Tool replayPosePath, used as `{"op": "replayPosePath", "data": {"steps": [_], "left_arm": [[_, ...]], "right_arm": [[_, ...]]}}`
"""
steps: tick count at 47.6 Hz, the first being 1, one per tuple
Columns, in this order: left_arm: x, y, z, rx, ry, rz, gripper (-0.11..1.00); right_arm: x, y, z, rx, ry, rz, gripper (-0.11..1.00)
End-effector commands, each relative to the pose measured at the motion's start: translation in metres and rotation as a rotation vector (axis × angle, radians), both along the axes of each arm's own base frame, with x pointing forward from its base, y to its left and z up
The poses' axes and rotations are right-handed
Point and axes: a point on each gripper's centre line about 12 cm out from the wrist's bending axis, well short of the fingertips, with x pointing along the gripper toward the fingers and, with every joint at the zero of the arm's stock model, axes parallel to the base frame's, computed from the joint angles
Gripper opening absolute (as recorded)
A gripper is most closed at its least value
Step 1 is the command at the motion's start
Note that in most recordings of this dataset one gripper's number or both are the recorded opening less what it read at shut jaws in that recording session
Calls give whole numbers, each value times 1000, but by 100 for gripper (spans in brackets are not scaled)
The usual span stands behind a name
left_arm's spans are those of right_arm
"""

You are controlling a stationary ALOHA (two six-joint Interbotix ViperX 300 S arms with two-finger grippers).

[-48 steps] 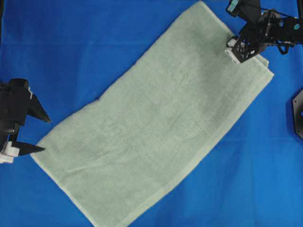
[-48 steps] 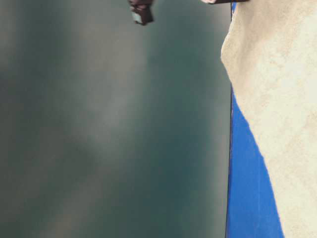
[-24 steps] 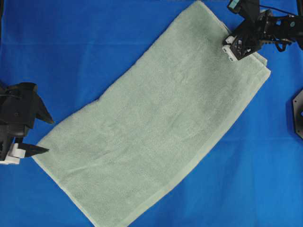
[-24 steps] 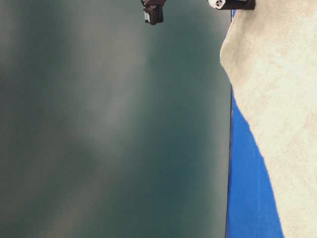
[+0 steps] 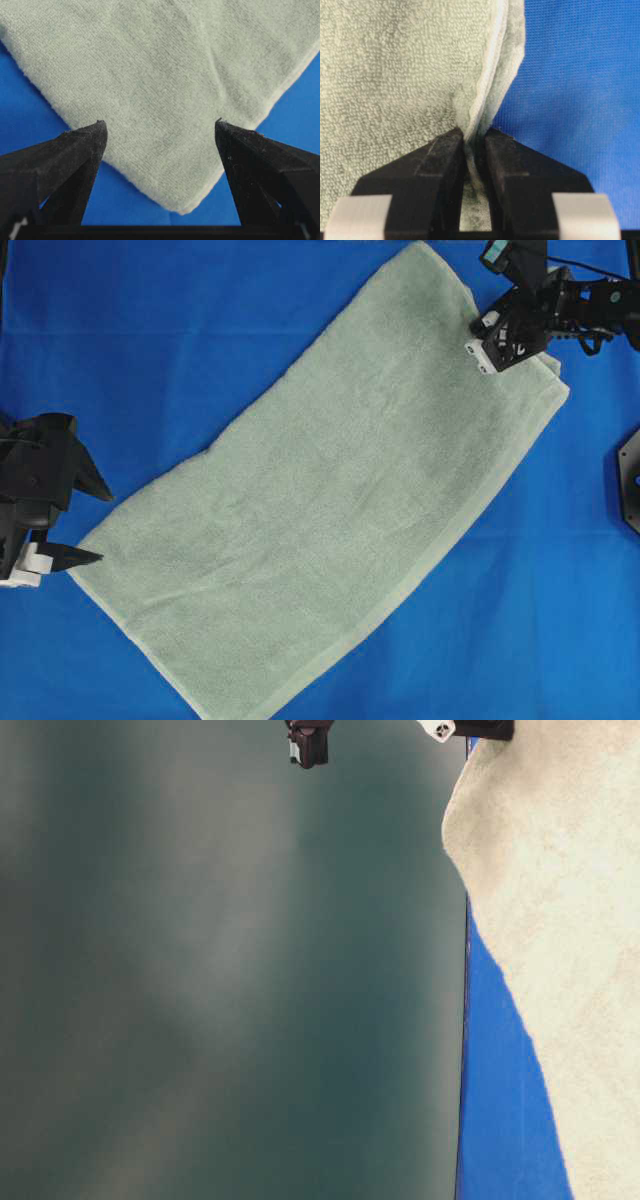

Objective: Fold a bath towel.

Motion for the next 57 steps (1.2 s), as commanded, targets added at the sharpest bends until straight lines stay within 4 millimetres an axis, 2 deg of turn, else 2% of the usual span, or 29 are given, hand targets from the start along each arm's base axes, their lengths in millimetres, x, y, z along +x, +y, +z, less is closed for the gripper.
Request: {"op": "replayPosePath", "data": {"steps": [1, 7, 12, 16, 21, 31, 35, 40, 49, 57], "left_arm": [[2, 0, 5, -6, -16, 2, 83], [3, 0, 6, -6, -19, 1, 83], [2, 0, 7, -2, -25, -5, 83], [1, 0, 8, -2, -30, -7, 83], [0, 0, 9, -3, -33, -7, 83], [0, 0, 8, 5, -33, -14, 83], [0, 0, 8, 4, -31, -12, 83], [0, 0, 8, 6, -34, -15, 83], [0, 0, 8, 5, -33, -15, 83], [0, 0, 8, 5, -33, -15, 83]], "right_arm": [[0, 4, 14, -11, 4, -15, 16], [18, 24, 50, -31, -29, 8, 16], [35, 49, 75, -13, -66, 31, 16], [53, 76, 93, 10, -110, 72, 16], [77, 109, 103, 41, -163, 138, 16], [130, 175, 100, 107, -190, 255, 16], [158, 199, 100, 110, -198, 304, 16], [189, 222, 96, 109, -190, 340, 16], [219, 239, 81, 107, -140, 342, 16], [222, 239, 69, 123, -119, 303, 16]]}}
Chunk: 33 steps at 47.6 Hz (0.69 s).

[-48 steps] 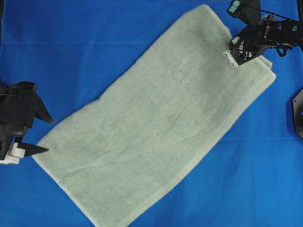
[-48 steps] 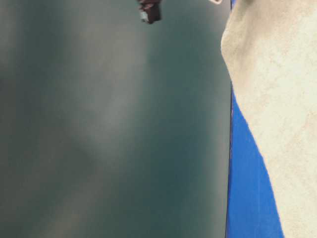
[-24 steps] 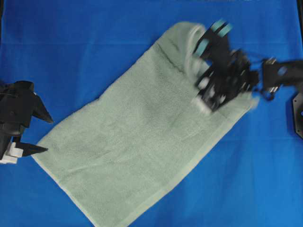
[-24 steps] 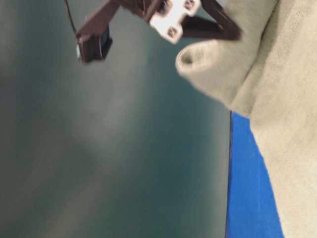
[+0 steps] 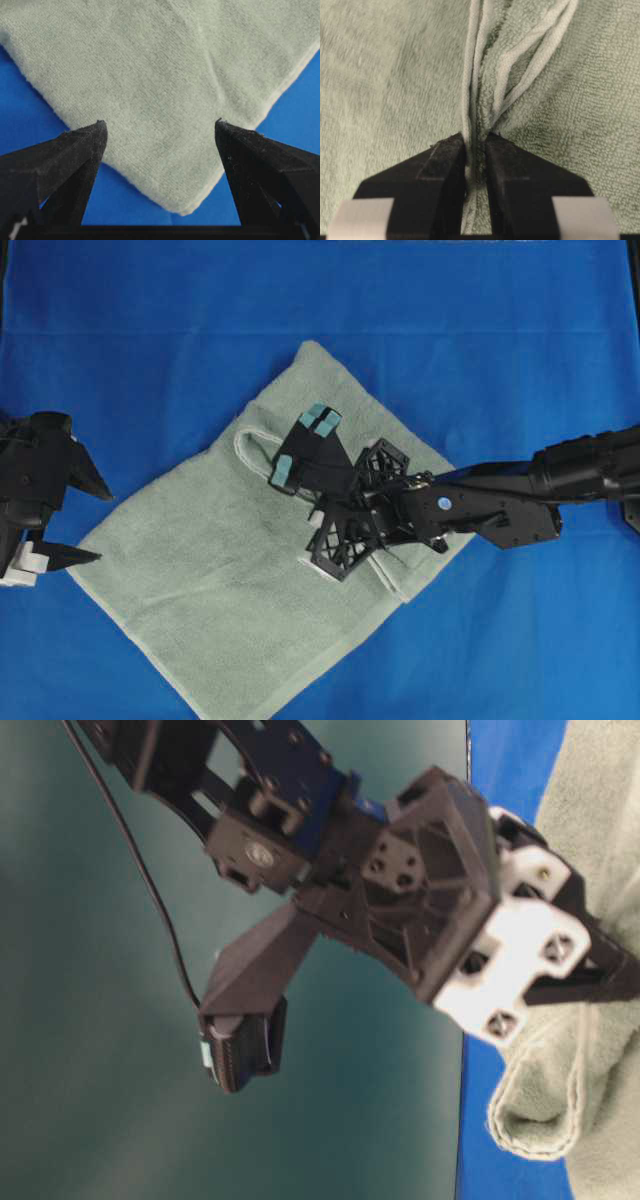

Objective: Fold a bath towel.

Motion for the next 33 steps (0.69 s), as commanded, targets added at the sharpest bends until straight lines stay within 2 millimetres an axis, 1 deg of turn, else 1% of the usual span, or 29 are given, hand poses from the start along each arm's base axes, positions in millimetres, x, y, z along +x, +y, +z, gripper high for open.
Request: {"op": "replayPosePath", "data": {"steps": [1, 21, 22, 23, 27, 29, 31, 33], "left_arm": [[2, -1, 4, -4, -12, -1, 83], [2, -1, 5, 1, -15, -5, 83], [2, -1, 4, 3, -14, -6, 83], [2, -1, 5, 8, -17, -11, 83], [2, -1, 4, 20, -23, -24, 83], [3, -1, 5, 29, -29, -33, 83], [3, 0, 5, 40, -30, -42, 83], [3, 0, 5, 50, -33, -52, 83]], "right_arm": [[3, 1, 11, 8, -31, -7, 16], [1, 3, 7, 21, -43, -1, 17], [2, 2, 7, 22, -41, -4, 18], [2, 3, 8, 23, -45, -4, 22], [3, 2, 12, 18, -48, -4, 50], [2, 3, 16, 16, -52, -4, 60], [1, 3, 22, 13, -60, -2, 67], [0, 4, 31, 8, -76, 3, 69]]}}
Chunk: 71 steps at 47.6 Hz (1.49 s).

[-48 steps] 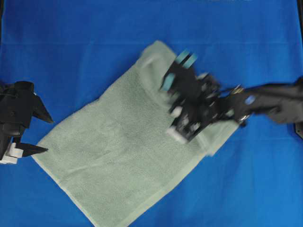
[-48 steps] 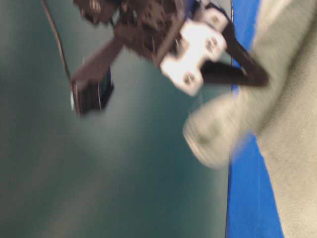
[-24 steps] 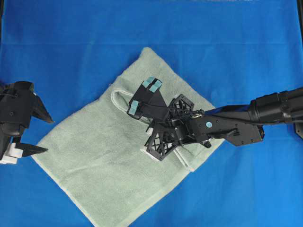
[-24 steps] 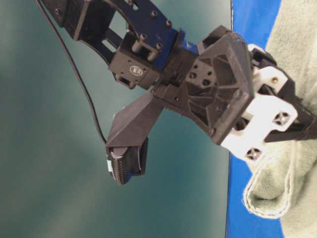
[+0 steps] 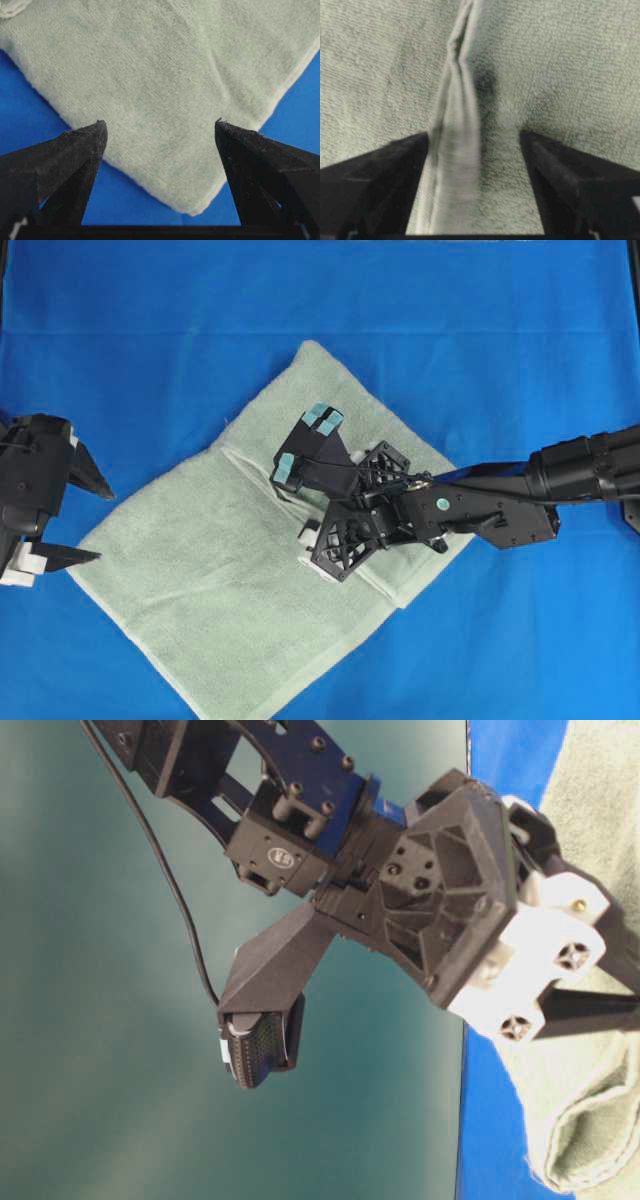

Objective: Fold a bath towel.

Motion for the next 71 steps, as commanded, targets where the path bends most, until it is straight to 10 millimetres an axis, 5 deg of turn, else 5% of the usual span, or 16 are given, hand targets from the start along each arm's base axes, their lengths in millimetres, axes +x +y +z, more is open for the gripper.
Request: {"op": "replayPosePath", "data": {"steps": [1, 15, 30, 49, 63, 71], "left_arm": [[3, -1, 5, 11, -22, -15, 83], [0, -31, 8, 122, -112, -273, 83], [10, -77, 14, 187, -276, -511, 83], [58, -108, -57, 281, 15, -560, 83], [72, -119, -114, 322, 180, -575, 83], [78, -125, -123, 318, 194, -574, 83]], "right_arm": [[2, 4, 39, -4, -88, 19, 69], [-48, -9, 100, -83, -166, 42, 67], [-115, -58, 104, -88, -174, -77, 67], [-149, -80, 107, -98, -193, -144, 67], [-156, -81, 101, -102, -170, -147, 67], [-160, -81, 99, -109, -160, -146, 67]]}}
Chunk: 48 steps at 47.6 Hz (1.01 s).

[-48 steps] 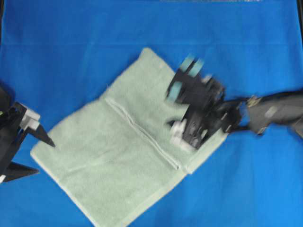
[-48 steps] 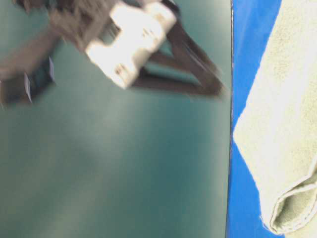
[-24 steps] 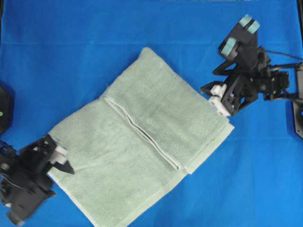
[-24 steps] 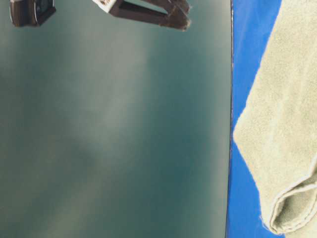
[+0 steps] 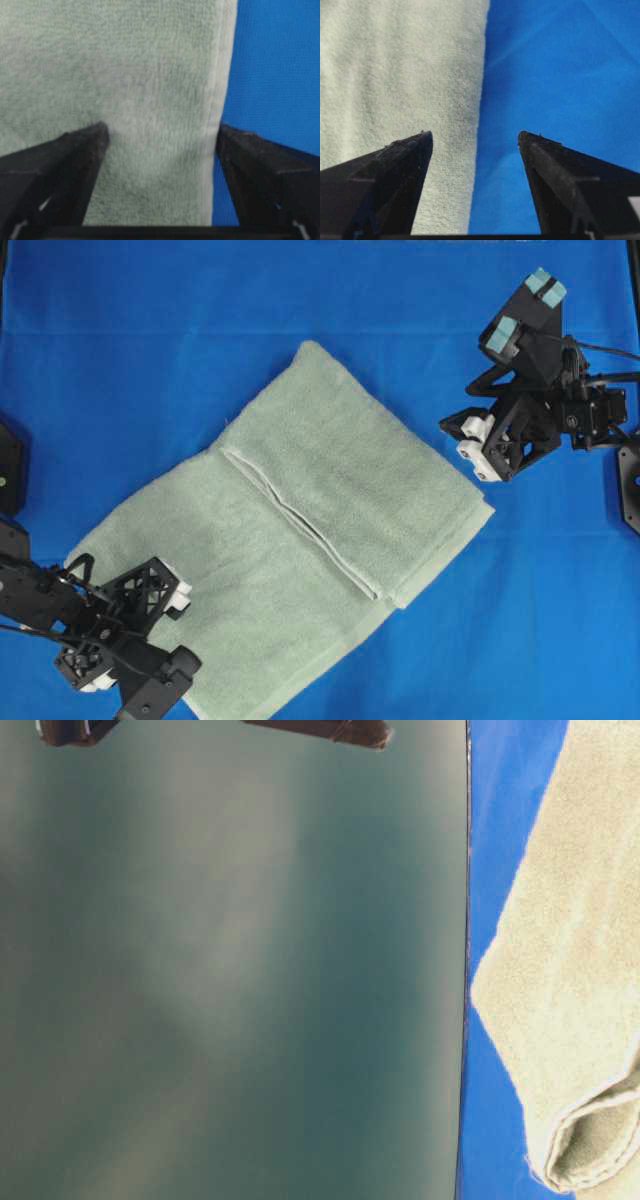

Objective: Fold a bath towel.

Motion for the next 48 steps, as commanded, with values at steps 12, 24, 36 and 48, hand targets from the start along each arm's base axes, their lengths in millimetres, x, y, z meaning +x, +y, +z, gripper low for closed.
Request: {"op": "replayPosePath", "data": {"steps": [12, 24, 36, 48], "left_arm": [[10, -5, 6, 1, -21, -22, 64], [7, 2, 6, 19, 6, -11, 10], [18, 6, 44, 37, 24, 10, 10], [58, 53, 116, 43, -79, 138, 10]], "right_arm": [[-5, -2, 9, -16, -24, -1, 67], [-4, -2, 10, -17, -30, 1, 67], [-4, 2, 12, -16, -32, 12, 67], [-17, 15, 25, -37, -40, 63, 67]]}}
